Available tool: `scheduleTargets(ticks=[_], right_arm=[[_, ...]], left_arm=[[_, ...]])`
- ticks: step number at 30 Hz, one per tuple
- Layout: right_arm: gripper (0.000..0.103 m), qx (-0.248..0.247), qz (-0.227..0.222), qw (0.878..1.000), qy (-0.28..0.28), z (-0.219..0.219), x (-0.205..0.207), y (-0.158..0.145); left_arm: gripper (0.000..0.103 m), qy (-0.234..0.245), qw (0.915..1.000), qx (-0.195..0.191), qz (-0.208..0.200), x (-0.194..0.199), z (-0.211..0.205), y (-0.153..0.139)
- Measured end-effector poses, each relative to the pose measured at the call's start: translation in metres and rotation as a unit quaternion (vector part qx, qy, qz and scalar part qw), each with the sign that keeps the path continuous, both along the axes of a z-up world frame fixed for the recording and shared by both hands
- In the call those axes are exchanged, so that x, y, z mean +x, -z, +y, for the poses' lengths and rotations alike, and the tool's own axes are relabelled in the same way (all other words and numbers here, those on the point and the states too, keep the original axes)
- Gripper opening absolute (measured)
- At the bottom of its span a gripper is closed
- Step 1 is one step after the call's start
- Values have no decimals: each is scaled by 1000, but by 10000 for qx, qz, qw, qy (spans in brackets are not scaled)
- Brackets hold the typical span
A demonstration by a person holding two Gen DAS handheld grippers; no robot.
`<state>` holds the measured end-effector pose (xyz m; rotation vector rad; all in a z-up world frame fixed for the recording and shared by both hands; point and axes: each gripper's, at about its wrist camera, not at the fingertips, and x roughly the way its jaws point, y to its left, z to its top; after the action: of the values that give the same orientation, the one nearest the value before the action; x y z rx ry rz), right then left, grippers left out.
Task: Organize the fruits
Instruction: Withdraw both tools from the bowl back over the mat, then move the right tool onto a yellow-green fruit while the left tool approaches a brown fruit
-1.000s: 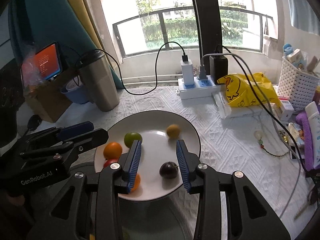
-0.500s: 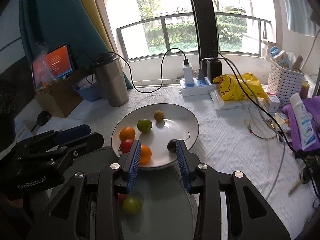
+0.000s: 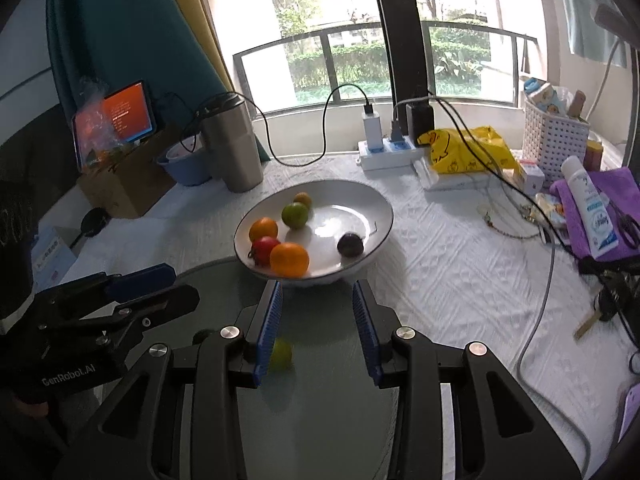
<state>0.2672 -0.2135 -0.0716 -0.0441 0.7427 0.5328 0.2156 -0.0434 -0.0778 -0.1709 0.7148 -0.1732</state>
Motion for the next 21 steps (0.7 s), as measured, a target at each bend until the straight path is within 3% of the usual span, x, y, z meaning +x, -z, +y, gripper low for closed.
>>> scheduleTargets(ticks=[15, 21], right_arm=[[39, -8, 190, 9998, -37, -2, -15, 19], [39, -8, 255, 9997, -19, -6, -17, 24]], left_arm=[[46, 392, 9987, -87, 305, -27, -26, 27], [46, 505, 9981, 69, 351, -27, -37, 31]])
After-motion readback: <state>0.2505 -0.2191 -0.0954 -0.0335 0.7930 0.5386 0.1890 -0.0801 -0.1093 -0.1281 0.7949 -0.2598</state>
